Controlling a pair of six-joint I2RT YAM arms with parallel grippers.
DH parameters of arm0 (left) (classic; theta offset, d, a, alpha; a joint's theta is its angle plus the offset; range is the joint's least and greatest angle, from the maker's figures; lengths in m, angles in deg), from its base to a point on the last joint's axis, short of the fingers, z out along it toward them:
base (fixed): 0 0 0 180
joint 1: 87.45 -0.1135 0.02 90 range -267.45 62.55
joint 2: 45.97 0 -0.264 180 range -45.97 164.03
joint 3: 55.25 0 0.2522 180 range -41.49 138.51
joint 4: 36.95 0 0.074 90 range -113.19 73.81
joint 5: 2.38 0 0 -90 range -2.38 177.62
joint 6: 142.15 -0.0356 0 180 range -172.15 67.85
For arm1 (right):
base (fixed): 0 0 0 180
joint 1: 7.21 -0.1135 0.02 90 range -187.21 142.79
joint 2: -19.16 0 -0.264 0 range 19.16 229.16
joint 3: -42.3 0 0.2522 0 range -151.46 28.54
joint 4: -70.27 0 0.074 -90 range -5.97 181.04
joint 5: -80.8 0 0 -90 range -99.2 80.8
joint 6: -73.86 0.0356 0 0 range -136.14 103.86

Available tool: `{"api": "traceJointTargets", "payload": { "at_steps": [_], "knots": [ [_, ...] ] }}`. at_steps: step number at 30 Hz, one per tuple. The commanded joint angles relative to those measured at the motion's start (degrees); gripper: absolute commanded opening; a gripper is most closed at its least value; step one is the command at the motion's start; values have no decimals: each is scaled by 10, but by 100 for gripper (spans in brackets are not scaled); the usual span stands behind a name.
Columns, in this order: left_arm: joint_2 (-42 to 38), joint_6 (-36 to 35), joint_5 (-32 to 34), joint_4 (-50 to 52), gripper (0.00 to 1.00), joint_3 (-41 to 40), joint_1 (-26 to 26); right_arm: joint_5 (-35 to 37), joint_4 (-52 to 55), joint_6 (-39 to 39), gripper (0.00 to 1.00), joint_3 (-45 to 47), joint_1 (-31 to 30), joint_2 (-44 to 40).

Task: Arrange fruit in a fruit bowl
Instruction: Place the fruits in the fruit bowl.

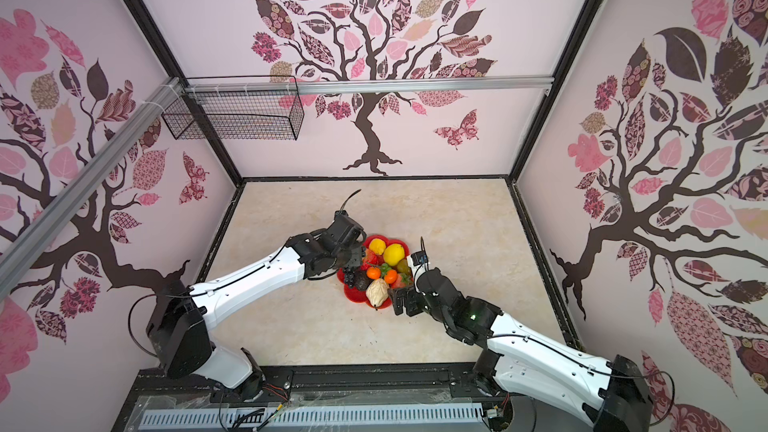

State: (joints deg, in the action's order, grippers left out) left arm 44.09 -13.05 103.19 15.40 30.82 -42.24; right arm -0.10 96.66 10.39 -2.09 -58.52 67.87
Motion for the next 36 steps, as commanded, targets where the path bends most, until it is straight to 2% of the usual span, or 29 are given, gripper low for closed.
{"api": "traceJointTargets", "payload": {
  "at_steps": [1, 21, 31, 36],
  "knots": [
    [22, -13, -9, -9, 0, 38, -6, -2, 0, 4, 100, 2, -2, -11],
    [93, -17, -25, -16, 0, 94, -47, -8, -11, 7, 100, 9, -2, -3],
    [133, -28, -55, -23, 4, 124, -60, -7, -11, 6, 100, 11, -2, -1],
    [156, -33, -58, -18, 11, 146, -61, -7, -11, 6, 100, 9, -2, -2]
  ]
}}
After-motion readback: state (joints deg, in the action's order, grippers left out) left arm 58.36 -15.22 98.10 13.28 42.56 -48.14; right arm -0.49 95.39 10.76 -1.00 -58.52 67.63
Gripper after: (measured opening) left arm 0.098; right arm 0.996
